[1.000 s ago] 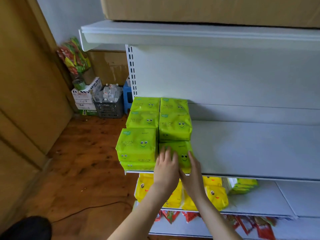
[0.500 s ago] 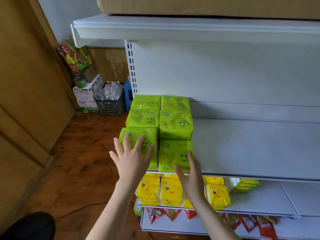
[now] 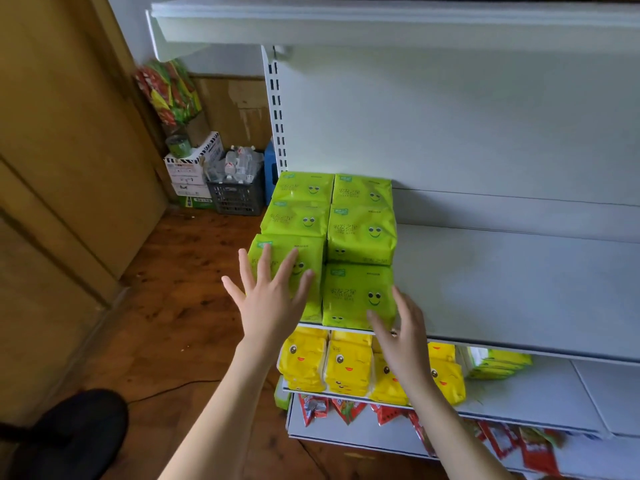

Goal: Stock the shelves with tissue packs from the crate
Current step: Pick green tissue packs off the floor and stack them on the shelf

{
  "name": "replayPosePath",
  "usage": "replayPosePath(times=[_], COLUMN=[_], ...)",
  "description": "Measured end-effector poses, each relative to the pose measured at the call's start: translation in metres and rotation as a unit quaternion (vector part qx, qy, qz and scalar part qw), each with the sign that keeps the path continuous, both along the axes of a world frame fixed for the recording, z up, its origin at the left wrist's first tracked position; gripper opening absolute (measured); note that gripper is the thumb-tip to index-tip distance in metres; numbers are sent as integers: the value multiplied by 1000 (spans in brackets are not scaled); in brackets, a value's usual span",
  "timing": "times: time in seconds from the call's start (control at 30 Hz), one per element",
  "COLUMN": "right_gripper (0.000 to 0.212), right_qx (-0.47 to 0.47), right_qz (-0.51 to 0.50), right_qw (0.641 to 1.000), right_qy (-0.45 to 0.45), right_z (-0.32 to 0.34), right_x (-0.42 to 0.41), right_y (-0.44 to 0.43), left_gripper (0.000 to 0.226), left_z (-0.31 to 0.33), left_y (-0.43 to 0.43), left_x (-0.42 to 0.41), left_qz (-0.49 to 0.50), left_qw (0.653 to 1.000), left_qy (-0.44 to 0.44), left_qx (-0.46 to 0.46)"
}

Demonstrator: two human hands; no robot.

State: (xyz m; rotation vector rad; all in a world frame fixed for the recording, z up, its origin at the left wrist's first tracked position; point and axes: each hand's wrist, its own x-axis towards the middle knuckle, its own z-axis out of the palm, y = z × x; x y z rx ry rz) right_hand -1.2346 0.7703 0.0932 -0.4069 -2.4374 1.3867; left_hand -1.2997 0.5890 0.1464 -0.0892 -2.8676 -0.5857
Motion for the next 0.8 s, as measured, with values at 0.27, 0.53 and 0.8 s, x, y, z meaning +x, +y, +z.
replayPosePath(times=[0.27, 0.53, 0.8], right_gripper=[62, 54, 48], right_qx=[89, 157, 174], right_qz=[11, 122, 291], right_qw=[994, 954, 910], right_qy=[68, 225, 238], right_z=[39, 86, 52], right_x=[-18, -36, -38], right_y=[12, -54, -202], left_gripper=[66, 60, 51], left_z=[9, 26, 2], left_y=[8, -24, -151], left_x=[8, 10, 0], left_qz=[21, 54, 126], left_qw=[999, 996, 991], left_qy=[18, 58, 15], left_qx=[26, 44, 39])
